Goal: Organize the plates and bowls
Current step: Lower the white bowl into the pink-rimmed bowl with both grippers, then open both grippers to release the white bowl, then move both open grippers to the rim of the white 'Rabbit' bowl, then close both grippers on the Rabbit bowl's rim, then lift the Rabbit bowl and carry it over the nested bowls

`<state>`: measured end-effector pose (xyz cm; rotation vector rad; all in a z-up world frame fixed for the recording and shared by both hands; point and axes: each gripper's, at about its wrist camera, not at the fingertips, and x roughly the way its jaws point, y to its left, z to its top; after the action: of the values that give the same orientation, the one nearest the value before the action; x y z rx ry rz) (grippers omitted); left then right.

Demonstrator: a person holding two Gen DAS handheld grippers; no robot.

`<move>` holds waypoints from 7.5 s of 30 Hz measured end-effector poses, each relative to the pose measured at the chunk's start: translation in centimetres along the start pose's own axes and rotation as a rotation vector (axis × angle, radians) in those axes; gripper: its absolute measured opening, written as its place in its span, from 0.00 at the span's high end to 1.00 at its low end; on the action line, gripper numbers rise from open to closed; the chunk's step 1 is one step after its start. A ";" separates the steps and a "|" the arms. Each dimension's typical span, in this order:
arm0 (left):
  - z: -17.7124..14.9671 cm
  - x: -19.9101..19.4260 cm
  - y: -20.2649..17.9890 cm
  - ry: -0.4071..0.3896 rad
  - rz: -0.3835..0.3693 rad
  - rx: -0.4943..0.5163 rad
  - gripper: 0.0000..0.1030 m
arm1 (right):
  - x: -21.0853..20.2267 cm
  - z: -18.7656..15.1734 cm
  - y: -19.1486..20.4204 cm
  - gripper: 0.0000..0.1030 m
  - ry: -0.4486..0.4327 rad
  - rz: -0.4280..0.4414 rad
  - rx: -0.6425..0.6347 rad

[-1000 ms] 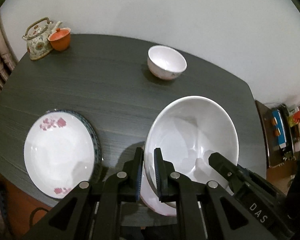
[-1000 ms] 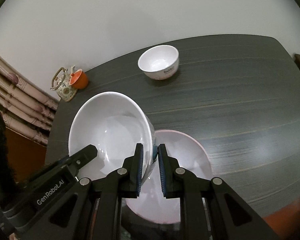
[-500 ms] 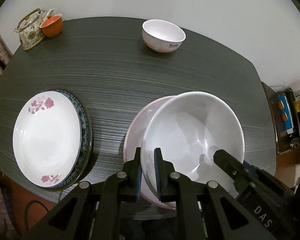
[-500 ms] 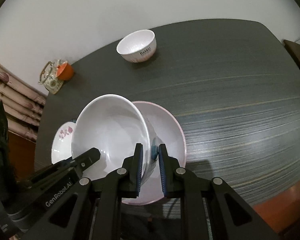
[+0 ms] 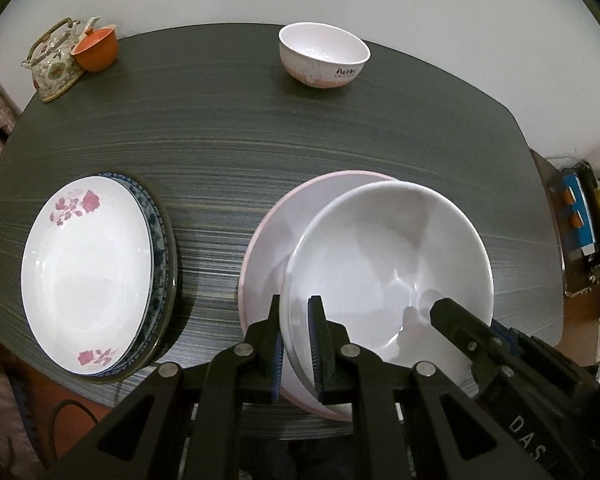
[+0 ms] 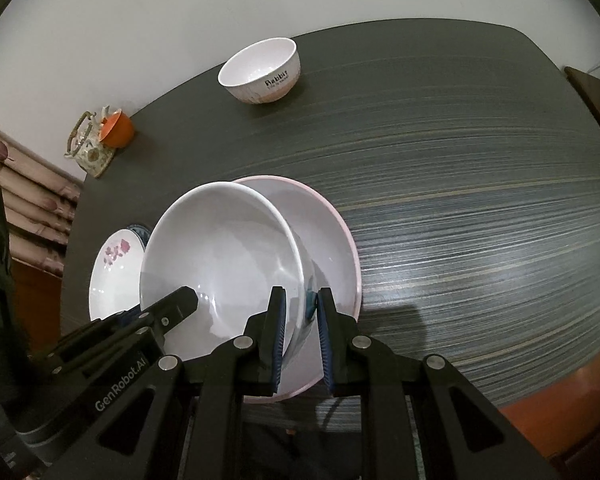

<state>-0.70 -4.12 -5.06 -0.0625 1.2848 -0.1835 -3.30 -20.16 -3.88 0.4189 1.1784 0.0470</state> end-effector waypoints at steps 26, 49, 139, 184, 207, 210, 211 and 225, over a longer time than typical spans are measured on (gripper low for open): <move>-0.2 1.5 -1.4 0.026 0.050 0.010 0.89 | 1.4 0.1 -0.1 0.83 0.030 -0.026 -0.002; -0.5 2.2 -0.6 0.038 0.029 -0.015 0.85 | 1.4 -0.2 0.2 0.80 0.022 -0.043 -0.004; 26.0 10.5 3.0 -0.024 -0.111 -0.191 0.86 | 13.7 26.5 0.5 0.72 0.052 0.016 0.004; 13.2 -2.1 -2.0 -0.118 -0.037 -0.099 0.90 | -0.9 14.7 4.0 0.86 -0.073 0.043 -0.033; 6.5 -1.3 -1.4 -0.038 -0.059 -0.100 0.90 | -1.9 6.0 3.5 0.85 -0.039 0.024 -0.020; 5.8 -1.1 -1.4 -0.039 -0.055 -0.100 0.90 | -1.8 5.4 2.8 0.85 -0.030 0.030 -0.007; 5.7 -1.0 -1.4 -0.037 -0.054 -0.099 0.90 | -1.7 5.2 2.6 0.85 -0.026 0.034 -0.002; 4.9 0.0 -1.7 -0.013 -0.048 -0.097 0.90 | -0.7 3.3 1.9 0.85 0.012 0.025 0.014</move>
<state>3.81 -6.06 -3.45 -0.1770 1.2793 -0.1618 -0.23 -19.53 -1.60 0.4460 1.1857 0.0631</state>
